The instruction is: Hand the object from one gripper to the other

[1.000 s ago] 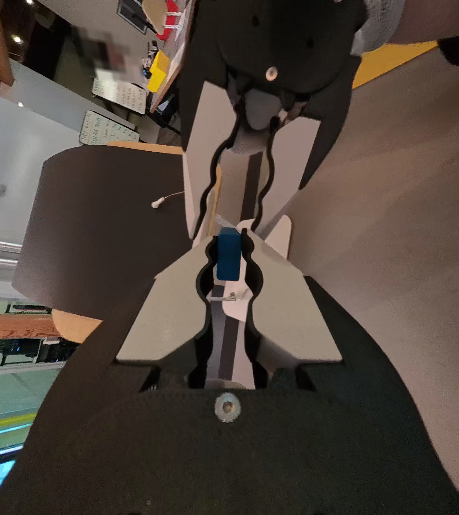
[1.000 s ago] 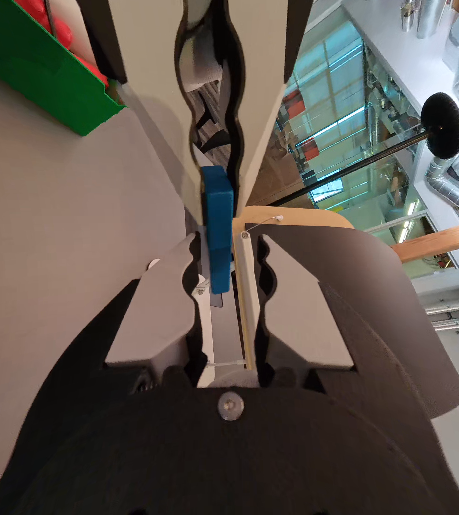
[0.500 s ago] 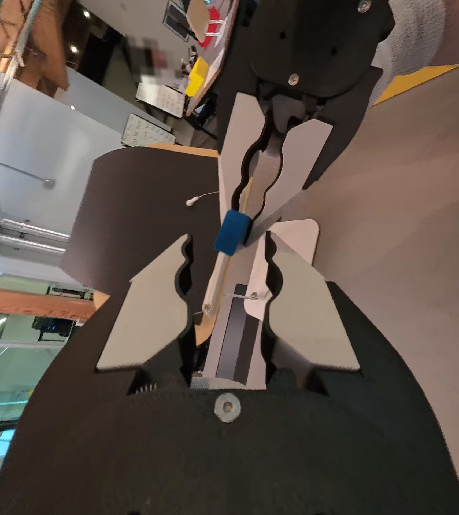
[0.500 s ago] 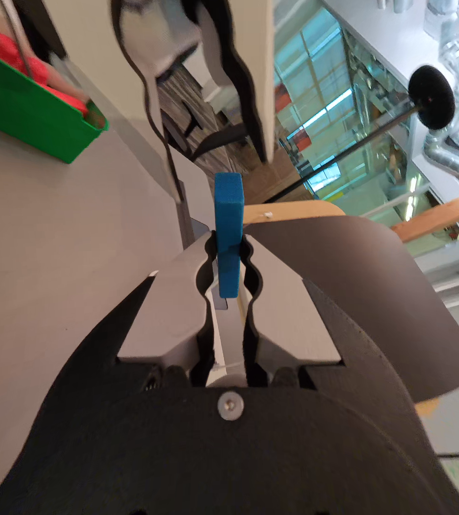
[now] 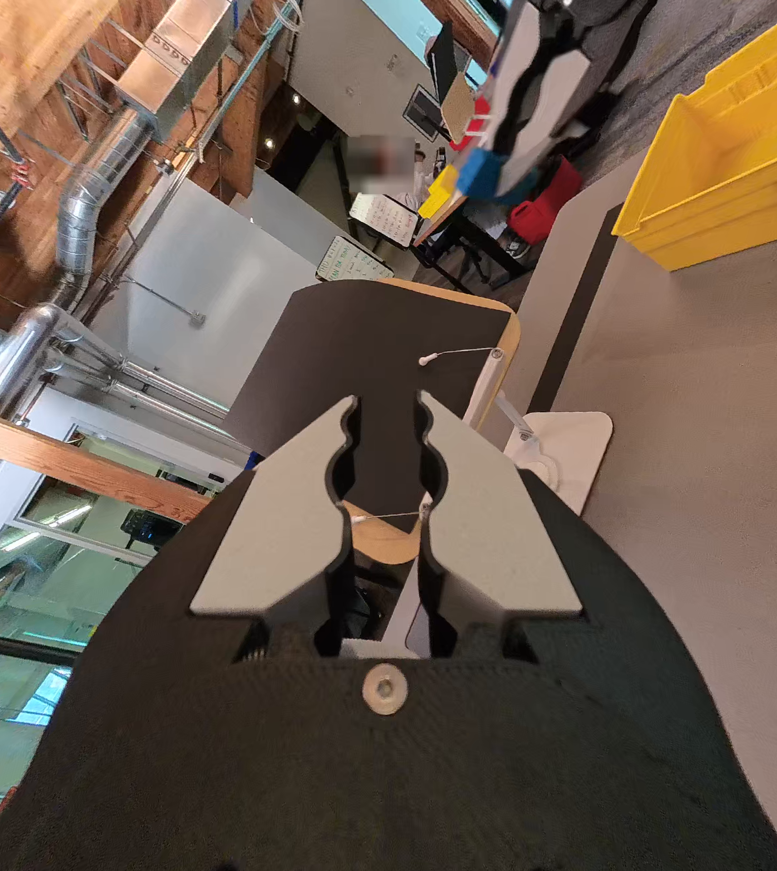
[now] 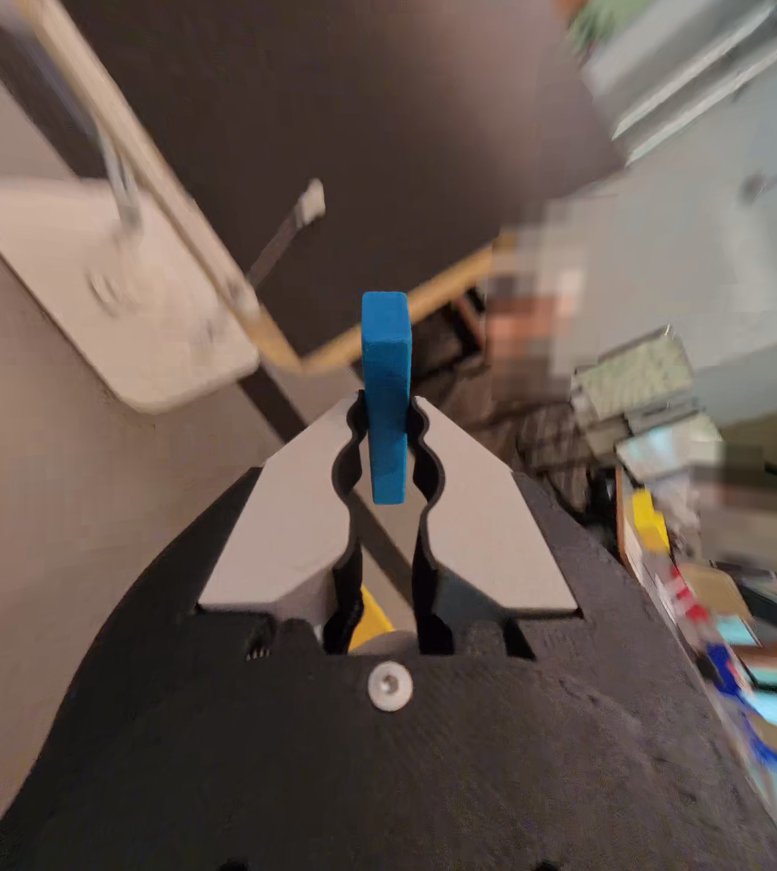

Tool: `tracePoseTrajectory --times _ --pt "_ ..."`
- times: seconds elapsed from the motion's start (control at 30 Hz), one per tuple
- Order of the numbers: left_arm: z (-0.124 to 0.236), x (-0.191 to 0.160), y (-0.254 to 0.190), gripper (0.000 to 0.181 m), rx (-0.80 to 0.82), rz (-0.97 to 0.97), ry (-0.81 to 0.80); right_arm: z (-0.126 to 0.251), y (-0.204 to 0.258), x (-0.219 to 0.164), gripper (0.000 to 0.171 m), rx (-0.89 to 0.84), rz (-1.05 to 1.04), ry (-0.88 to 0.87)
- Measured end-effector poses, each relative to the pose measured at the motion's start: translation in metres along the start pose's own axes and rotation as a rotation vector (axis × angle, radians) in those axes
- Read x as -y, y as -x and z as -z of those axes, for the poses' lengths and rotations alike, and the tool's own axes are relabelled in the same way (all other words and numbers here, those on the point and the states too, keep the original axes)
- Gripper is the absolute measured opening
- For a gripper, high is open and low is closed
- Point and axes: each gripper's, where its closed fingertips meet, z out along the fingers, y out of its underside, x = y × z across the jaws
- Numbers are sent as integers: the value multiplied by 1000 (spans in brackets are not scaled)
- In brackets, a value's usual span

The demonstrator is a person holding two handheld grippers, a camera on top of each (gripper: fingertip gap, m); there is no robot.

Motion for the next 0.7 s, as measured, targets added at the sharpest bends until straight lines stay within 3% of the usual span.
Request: tracePoseTrajectory --times 0.1,0.3,0.63,0.7 --pt "2 1 1 20 2 1 1 4 -20 -84 14 29 46 280" --pt "-4 -1 -5 19 -11 -15 22 15 13 -230 14 333 31 698" --pt "-21 -4 -23 20 -55 -63 76 -13 80 -323 14 590 -64 940" --pt "-24 -5 -25 20 -62 -60 79 -15 81 -328 41 586 -58 949"
